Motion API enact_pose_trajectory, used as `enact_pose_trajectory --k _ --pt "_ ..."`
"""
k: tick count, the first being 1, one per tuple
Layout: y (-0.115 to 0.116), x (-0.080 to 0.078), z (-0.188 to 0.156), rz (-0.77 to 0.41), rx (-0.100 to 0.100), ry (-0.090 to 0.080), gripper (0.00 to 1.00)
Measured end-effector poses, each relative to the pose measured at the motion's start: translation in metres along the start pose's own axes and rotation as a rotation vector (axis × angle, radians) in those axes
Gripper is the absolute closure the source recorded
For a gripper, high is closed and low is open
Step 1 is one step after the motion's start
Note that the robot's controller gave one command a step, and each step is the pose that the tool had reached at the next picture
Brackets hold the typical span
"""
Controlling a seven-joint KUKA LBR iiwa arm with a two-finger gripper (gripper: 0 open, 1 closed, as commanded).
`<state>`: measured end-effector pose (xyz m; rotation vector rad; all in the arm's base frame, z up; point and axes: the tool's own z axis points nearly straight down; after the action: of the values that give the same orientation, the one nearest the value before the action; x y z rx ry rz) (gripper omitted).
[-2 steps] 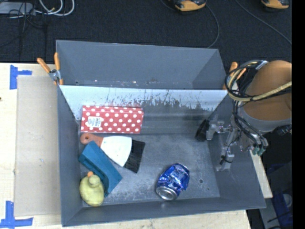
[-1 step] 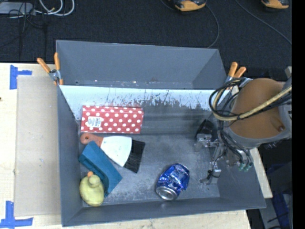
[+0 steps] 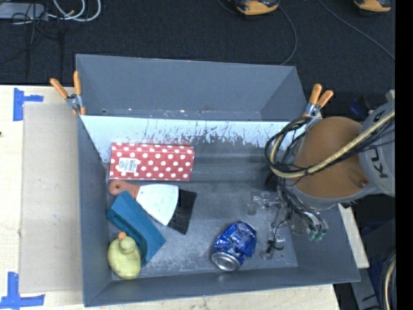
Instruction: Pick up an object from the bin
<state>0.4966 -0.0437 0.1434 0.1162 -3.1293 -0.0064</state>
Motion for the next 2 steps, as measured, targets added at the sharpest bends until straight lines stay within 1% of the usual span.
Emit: enact_pose_trajectory --k 1,2 --pt "0.024 -0.005 0.046 -0.082 0.007 -0.014 0.00" --pt "0.042 -0.006 0.077 -0.058 0.000 0.001 0.00"
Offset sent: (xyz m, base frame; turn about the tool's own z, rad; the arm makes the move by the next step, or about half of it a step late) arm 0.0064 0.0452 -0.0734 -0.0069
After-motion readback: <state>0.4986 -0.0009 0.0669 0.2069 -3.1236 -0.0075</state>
